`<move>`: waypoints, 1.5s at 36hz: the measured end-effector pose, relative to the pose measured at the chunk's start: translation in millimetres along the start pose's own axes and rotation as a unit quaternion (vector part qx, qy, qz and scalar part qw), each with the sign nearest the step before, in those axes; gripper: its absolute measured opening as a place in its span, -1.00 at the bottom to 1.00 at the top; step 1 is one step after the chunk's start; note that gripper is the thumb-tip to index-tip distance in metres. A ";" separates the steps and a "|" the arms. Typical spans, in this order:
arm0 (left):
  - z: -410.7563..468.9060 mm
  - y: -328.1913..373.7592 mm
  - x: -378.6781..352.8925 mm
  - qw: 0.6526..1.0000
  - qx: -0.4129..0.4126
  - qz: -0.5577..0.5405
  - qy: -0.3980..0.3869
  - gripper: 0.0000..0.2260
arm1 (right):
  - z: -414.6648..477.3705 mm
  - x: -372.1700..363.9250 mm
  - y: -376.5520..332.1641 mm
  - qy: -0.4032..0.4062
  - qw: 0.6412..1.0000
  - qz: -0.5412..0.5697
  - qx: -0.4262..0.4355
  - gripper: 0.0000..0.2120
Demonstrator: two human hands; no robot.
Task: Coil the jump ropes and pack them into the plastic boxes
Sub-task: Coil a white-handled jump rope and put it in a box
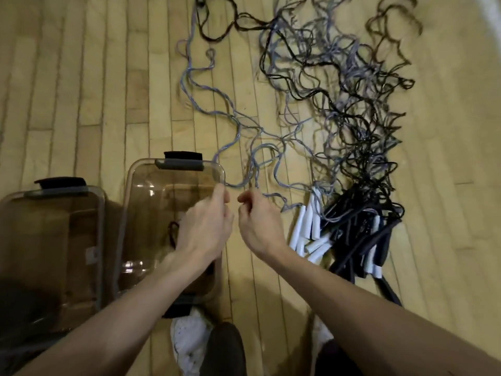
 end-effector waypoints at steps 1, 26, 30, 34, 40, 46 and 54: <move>3.8 15.7 -11.6 1.000 -0.002 -0.026 -0.015 -0.90 | 2.3 14.0 19.3 0.026 0.999 0.009 -0.035 -0.79; 2.4 8.3 -222.1 0.918 0.227 -0.166 -0.279 -0.66 | -6.3 -27.9 206.2 -0.035 0.945 0.064 -0.320 -0.80; -5.0 -0.8 -211.2 0.914 0.239 -0.145 -0.295 -0.74 | -14.6 -35.4 201.4 -0.082 0.941 0.105 -0.311 -0.87; -9.7 -3.0 -190.3 0.901 0.262 -0.179 -0.295 -0.78 | -18.0 -30.0 175.3 -0.114 0.944 0.130 -0.280 -0.85; -9.9 19.6 -123.0 0.880 0.273 -0.277 -0.273 -0.73 | -28.5 5.6 102.3 -0.173 0.948 0.174 -0.205 -0.79; -17.0 94.4 -3.0 0.866 0.232 -0.385 -0.221 -0.51 | -58.5 80.1 -4.2 -0.146 0.985 0.049 -0.077 -0.65; -62.9 212.5 175.0 0.941 0.072 -0.327 -0.040 -0.72 | -169.5 202.1 -147.3 -0.006 0.992 0.010 0.129 -0.61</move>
Point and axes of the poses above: each hand's wrist, its own z-axis towards the middle knuckle, its own x-axis out of the back of the hand, y = z × x, the point moved 8 cm from there along z, towards the middle knuckle, and after that the axes turned 1 degree about y, right-handed, at the moved point
